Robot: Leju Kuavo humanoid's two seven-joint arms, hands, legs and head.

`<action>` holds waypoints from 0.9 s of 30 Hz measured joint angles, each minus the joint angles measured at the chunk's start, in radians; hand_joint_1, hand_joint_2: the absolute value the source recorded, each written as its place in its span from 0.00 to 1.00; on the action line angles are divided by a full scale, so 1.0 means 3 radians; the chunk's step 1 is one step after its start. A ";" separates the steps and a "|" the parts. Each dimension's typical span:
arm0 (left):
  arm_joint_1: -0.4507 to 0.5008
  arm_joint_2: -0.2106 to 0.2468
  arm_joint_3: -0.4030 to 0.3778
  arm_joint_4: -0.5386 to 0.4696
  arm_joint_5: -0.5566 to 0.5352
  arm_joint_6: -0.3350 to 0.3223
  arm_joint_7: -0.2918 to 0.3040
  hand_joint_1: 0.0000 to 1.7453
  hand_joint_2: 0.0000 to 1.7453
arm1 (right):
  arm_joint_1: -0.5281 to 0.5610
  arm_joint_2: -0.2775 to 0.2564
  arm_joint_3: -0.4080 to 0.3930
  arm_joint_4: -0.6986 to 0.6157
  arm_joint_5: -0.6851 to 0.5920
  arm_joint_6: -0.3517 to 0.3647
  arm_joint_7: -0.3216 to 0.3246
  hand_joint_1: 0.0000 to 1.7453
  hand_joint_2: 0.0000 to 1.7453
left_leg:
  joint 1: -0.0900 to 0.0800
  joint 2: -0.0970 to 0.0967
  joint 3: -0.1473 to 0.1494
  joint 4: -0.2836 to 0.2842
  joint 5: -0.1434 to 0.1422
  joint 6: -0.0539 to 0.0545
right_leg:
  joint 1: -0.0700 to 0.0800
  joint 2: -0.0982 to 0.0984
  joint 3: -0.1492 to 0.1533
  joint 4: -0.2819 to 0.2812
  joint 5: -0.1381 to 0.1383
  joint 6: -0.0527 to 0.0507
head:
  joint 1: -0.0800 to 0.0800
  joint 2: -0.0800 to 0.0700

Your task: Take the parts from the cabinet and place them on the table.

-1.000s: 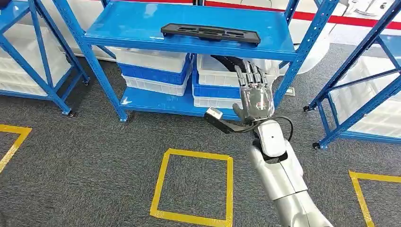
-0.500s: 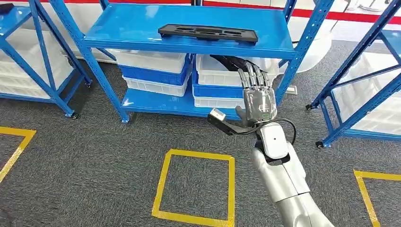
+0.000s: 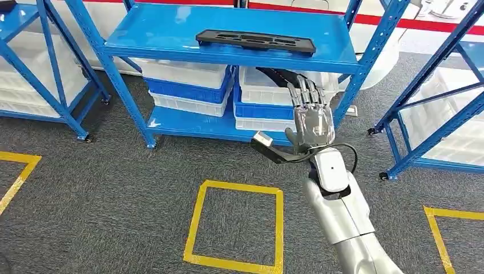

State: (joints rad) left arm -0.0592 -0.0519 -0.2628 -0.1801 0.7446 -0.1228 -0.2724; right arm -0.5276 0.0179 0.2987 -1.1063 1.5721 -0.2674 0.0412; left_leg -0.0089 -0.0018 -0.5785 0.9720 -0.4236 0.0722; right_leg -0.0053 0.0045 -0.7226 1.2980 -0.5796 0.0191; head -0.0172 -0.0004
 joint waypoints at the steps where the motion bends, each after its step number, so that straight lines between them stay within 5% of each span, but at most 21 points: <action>1: 0.0003 0.0001 0.0000 0.0000 0.0000 0.0000 0.0000 0.00 0.00 | 0.0010 -0.0006 -0.0005 0.0000 0.0000 0.0000 0.0000 0.00 1.00 | 0.0000 -0.0002 0.0000 0.0000 0.0000 -0.0001 | -0.0006 0.0000 -0.0029 0.0049 0.0010 0.0022 | 0.0003 0.0000; 2: 0.0003 0.0001 0.0000 0.0000 0.0000 0.0000 0.0000 0.00 0.00 | 0.0012 -0.0009 -0.0008 0.0000 0.0000 0.0000 0.0000 0.00 1.00 | 0.0000 -0.0004 0.0000 0.0004 -0.0001 -0.0002 | -0.0013 -0.0001 0.0035 -0.0082 0.0076 0.0055 | 0.0001 0.0000; 5: 0.0000 0.0000 0.0000 0.0000 0.0001 0.0000 0.0000 0.00 0.00 | -0.0001 -0.0011 -0.0009 0.0000 0.0000 0.0000 0.0000 0.00 1.00 | 0.0004 -0.0009 -0.0006 0.0055 -0.0032 -0.0048 | -0.0050 -0.0021 0.0457 -0.0914 0.0387 0.0143 | 0.0004 0.0000; 7: -0.0002 0.0001 0.0000 0.0000 0.0001 0.0001 0.0001 0.00 0.00 | -0.0006 -0.0006 -0.0009 0.0000 0.0000 -0.0001 0.0000 0.00 1.00 | -0.0020 -0.0007 -0.0035 0.0107 -0.0061 -0.0091 | -0.0036 -0.0012 0.0500 -0.1006 0.0412 0.0067 | -0.0008 0.0000; 9: -0.0001 0.0001 0.0000 0.0000 0.0001 0.0001 0.0003 0.00 0.00 | 0.0000 -0.0010 -0.0009 0.0000 0.0000 -0.0001 0.0000 0.00 1.00 | -0.0001 -0.0005 -0.0038 0.0100 -0.0054 -0.0112 | -0.0022 -0.0008 0.0500 -0.1004 0.0412 0.0037 | -0.0009 0.0000; 11: -0.0003 0.0010 0.0001 0.0000 0.0003 0.0003 0.0004 0.00 0.00 | -0.0006 -0.0004 -0.0010 0.0000 0.0000 -0.0001 0.0000 0.00 1.00 | 0.0015 -0.0008 -0.0057 0.0156 -0.0119 -0.0154 | -0.0065 -0.0006 0.0511 -0.1023 0.0433 -0.0006 | -0.0004 0.0000; 13: -0.0005 0.0004 0.0001 0.0000 0.0011 0.0003 0.0005 0.00 0.00 | -0.0006 0.0008 -0.0009 0.0000 0.0000 -0.0003 0.0001 0.00 1.00 | 0.0038 -0.0006 -0.0228 0.0533 -0.0357 -0.0218 | -0.0069 -0.0007 0.0507 -0.1023 0.0434 -0.0042 | -0.0045 0.0000; 15: -0.0002 0.0004 0.0001 0.0000 0.0019 0.0006 0.0009 0.00 0.00 | -0.0001 0.0014 -0.0009 0.0000 0.0000 -0.0003 0.0001 0.00 1.00 | 0.0066 -0.0005 -0.0466 0.1024 -0.0553 -0.0258 | -0.0068 -0.0008 0.0503 -0.1021 0.0432 -0.0045 | -0.0045 0.0000; 17: 0.0001 0.0005 0.0001 0.0000 0.0023 0.0009 0.0010 0.00 0.00 | 0.0001 0.0014 -0.0009 0.0003 0.0000 -0.0003 0.0001 0.00 1.00 | 0.0092 -0.0003 -0.0502 0.1064 -0.0473 -0.0278 | -0.0075 -0.0007 0.0505 -0.1020 0.0431 -0.0044 | -0.0045 0.0000; 20: -0.0006 0.0011 0.0001 0.0000 0.0022 0.0008 0.0010 0.00 0.00 | -0.0001 0.0019 -0.0010 0.0001 0.0000 -0.0003 0.0009 0.00 1.00 | 0.0120 -0.0002 -0.0119 0.0271 -0.0052 -0.0278 | -0.0091 0.0004 0.0517 -0.1020 0.0426 -0.0036 | -0.0046 0.0000; 21: -0.0012 0.0009 0.0001 0.0000 0.0022 0.0005 0.0010 0.00 0.00 | -0.0001 0.0023 -0.0010 -0.0001 0.0000 -0.0003 0.0010 0.00 1.00 | 0.0112 -0.0010 -0.0039 0.0128 -0.0075 -0.0281 | -0.0072 0.0008 0.0510 -0.1018 0.0423 -0.0022 | -0.0044 0.0000; 24: -0.0011 0.0009 0.0001 0.0000 0.0022 0.0000 0.0023 0.00 0.00 | 0.0004 0.0023 -0.0009 -0.0001 0.0000 0.0000 0.0014 0.00 1.00 | 0.0071 -0.0020 -0.0068 0.0137 -0.0077 -0.0221 | -0.0059 0.0008 0.0494 -0.1034 0.0431 0.0044 | -0.0041 0.0000; 26: -0.0014 0.0010 0.0001 0.0000 0.0020 -0.0002 0.0029 0.00 0.00 | 0.0004 0.0019 -0.0010 -0.0008 0.0000 0.0000 0.0020 0.00 1.00 | 0.0088 -0.0011 -0.0037 0.0074 -0.0033 -0.0139 | -0.0056 0.0000 0.0471 -0.1015 0.0407 0.0092 | -0.0039 0.0000; 27: -0.0018 0.0008 0.0003 0.0000 0.0020 -0.0005 0.0029 0.00 0.00 | 0.0002 0.0015 -0.0014 -0.0010 0.0000 0.0000 0.0020 0.00 1.00 | 0.0069 -0.0009 -0.0033 0.0065 -0.0027 -0.0110 | -0.0056 -0.0005 0.0425 -0.0898 0.0335 0.0075 | -0.0030 0.0000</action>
State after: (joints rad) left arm -0.0647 -0.0496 -0.2621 -0.1801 0.7507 -0.1244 -0.2636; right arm -0.5269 0.0225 0.2945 -1.1093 1.5721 -0.2674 0.0473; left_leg 0.0116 -0.0044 -0.5884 0.9914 -0.4317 0.0392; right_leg -0.0222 0.0030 -0.5951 1.0286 -0.4792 0.0415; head -0.0263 -0.0004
